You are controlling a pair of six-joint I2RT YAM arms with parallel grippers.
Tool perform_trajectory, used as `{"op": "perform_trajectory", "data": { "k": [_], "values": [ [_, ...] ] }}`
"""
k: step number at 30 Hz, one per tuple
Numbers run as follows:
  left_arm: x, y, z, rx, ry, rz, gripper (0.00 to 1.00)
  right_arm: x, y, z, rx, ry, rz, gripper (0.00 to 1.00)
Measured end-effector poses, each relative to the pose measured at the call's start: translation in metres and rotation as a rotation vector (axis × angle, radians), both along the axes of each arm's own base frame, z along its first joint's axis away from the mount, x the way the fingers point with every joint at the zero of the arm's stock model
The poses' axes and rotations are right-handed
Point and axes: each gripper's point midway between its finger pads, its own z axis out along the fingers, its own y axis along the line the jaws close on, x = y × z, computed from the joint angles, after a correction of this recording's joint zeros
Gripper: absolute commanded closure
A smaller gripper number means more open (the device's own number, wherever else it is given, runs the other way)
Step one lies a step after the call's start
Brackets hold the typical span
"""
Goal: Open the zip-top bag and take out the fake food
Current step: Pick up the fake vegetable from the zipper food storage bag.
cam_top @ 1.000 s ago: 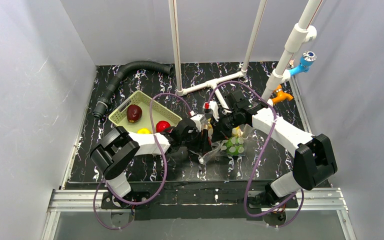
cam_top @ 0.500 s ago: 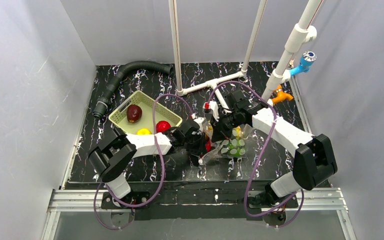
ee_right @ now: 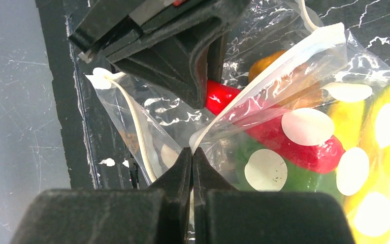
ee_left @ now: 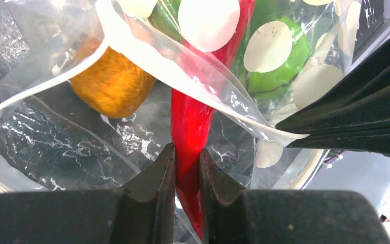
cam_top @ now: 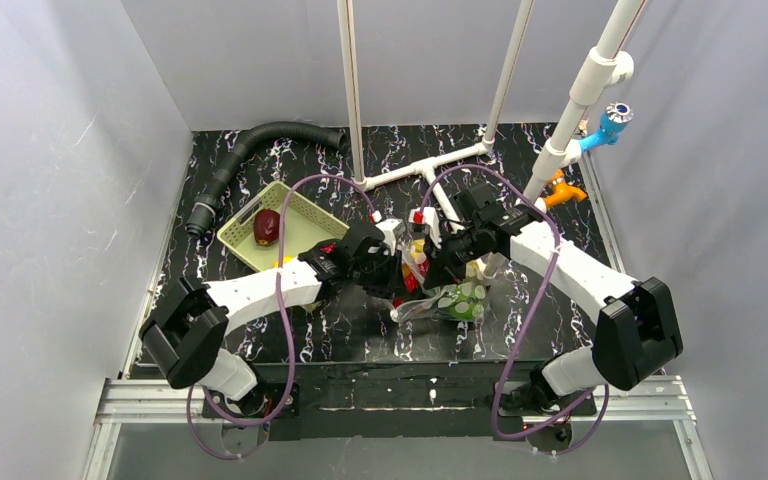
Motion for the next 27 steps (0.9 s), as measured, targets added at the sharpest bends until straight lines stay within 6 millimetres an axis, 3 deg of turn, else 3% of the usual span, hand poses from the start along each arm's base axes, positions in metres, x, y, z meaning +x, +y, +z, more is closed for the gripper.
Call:
{"op": "perform_trajectory", "data": {
  "k": [27],
  "values": [
    [-0.032,0.024,0.031,-0.09,0.099,-0.049,1.0,-0.016,0.003,0.003,0.037,0.005,0.075,0.99]
  ]
}}
